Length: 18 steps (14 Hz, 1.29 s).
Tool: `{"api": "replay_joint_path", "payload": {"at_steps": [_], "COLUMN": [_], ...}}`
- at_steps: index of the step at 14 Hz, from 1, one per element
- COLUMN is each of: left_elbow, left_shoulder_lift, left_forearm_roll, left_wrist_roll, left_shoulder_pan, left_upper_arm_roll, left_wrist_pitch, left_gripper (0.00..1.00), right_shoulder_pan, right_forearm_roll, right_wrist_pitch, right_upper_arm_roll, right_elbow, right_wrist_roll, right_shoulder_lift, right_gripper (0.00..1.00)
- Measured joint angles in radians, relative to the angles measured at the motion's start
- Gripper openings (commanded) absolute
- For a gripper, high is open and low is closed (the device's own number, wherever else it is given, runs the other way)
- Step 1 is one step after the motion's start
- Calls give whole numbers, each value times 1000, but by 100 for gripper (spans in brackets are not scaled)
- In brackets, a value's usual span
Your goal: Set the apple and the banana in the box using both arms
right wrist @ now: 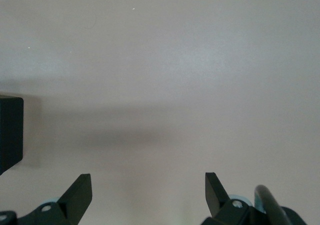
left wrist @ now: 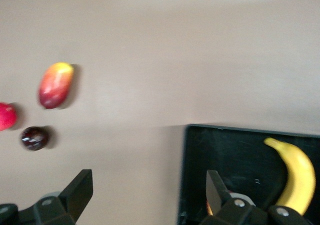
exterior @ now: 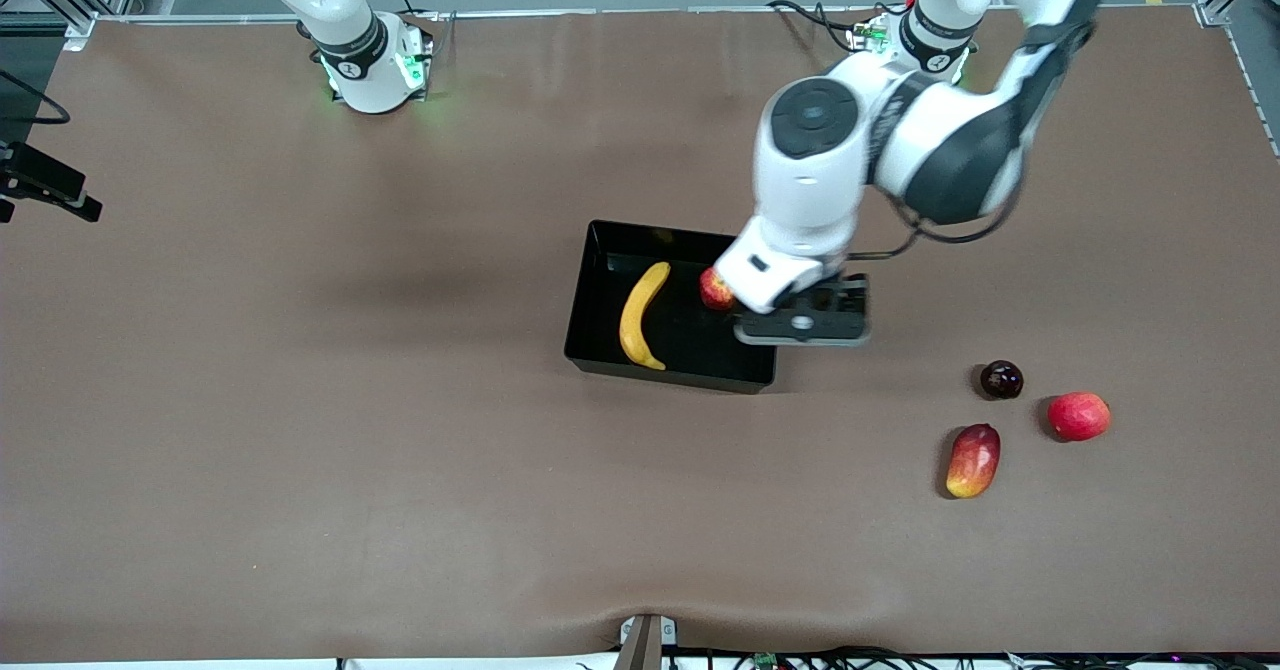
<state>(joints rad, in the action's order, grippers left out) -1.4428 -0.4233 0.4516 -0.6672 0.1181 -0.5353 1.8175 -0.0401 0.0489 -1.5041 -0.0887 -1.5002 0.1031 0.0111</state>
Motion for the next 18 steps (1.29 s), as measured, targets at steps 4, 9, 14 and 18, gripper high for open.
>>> {"api": "replay_joint_path", "payload": {"at_steps": [4, 9, 14, 18], "left_elbow": [0, 0, 0, -2], "left_shoulder_lift": [66, 108, 167, 236], "left_forearm_roll": [-6, -7, -55, -159], "left_wrist_roll": [2, 2, 83, 171], "left_shoulder_pan": [-78, -102, -156, -157], "left_upper_arm_roll": [0, 1, 4, 76], "left_wrist_pitch": [-48, -89, -105, -156], "left_gripper": [100, 100, 100, 100], "right_shoulder_pan": [3, 5, 3, 3], "right_forearm_roll": [-23, -31, -33, -33], "right_wrist_pitch": [-2, -6, -3, -2], "right_upper_arm_roll": [3, 3, -1, -1], "right_elbow": [0, 12, 14, 14], "right_wrist_roll": [1, 1, 0, 0], "right_shoulder_lift": [0, 0, 0, 0], "right_gripper": [100, 100, 100, 100]}}
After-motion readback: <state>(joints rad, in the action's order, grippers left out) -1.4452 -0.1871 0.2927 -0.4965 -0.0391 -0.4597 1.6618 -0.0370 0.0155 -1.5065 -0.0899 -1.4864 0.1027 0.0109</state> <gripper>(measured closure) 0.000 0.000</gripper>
